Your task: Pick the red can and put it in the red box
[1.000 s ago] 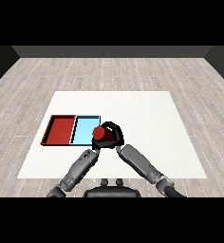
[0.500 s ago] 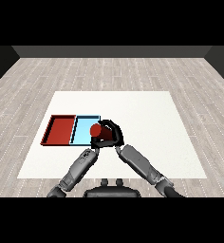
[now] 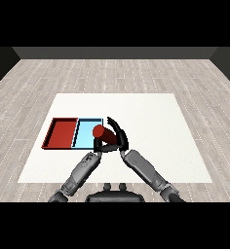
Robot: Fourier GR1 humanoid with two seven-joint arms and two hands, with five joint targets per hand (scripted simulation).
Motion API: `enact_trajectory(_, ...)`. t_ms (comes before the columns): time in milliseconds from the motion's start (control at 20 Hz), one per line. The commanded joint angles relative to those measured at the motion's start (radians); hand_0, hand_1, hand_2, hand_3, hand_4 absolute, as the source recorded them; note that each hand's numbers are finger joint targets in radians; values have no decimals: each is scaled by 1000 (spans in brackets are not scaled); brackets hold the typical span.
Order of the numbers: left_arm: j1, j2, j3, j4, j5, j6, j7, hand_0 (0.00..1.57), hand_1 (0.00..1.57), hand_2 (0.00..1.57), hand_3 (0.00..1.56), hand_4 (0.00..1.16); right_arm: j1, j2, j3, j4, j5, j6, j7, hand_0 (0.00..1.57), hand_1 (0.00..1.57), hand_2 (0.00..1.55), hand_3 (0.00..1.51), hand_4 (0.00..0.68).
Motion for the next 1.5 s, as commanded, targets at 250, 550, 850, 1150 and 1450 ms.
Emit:
enact_trajectory(250,51,-6,-56,-40,2,51,0,1571,1571,1571,1496,1142,78,-83,-131,-136,45,54,17,0,0,0,0,0)
enact_trajectory(550,36,77,112,11,-5,-80,-59,1571,1571,1571,1481,1140,184,-190,-227,-363,6,111,50,0,0,0,0,0)
enact_trajectory(850,-41,256,152,-59,-92,-15,128,1571,1571,1569,1467,1130,436,-270,-270,-470,-16,121,9,0,0,0,0,0)
enact_trajectory(1150,31,410,270,31,-73,-91,107,1571,1571,1555,1465,1116,473,-293,-385,-343,-64,204,-83,0,0,0,0,0)
enact_trajectory(1450,-58,461,360,281,-85,-142,95,1571,1571,1567,1498,1115,485,-310,-407,-313,-20,178,-32,0,0,0,0,0)
